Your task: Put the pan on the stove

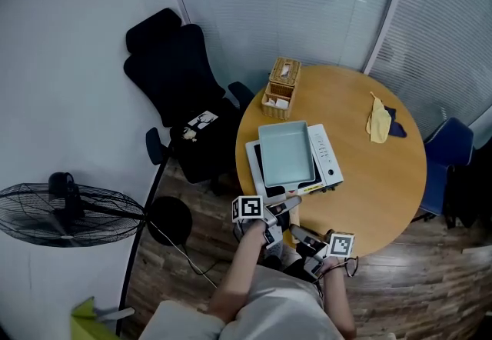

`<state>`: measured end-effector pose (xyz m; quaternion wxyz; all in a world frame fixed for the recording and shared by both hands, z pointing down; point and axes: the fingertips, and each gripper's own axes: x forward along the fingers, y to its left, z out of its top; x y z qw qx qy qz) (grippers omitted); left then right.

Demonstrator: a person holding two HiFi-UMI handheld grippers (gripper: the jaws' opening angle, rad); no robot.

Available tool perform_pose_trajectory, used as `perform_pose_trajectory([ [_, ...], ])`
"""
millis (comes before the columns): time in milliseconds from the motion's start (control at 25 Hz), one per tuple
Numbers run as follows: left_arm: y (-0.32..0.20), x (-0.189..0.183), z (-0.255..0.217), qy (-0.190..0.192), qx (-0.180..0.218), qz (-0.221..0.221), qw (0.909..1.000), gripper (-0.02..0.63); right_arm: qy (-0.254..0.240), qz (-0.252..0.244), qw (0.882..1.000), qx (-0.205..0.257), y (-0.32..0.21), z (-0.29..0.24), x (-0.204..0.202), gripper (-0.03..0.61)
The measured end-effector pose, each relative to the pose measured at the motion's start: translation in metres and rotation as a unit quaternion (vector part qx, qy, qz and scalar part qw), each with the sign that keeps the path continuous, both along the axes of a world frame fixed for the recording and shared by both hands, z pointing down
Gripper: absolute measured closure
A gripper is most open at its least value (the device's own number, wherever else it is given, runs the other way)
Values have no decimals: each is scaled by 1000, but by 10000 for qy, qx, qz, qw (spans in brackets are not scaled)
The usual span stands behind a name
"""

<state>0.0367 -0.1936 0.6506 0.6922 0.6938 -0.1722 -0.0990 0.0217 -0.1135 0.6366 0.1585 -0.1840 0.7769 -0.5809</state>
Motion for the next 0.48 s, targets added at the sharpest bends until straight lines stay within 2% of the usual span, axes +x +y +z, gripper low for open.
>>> perform_pose_trajectory([
  [480, -2, 3, 26, 234, -487, 78, 9985, 469, 135, 153, 9995, -255, -3, 18, 3, 457],
])
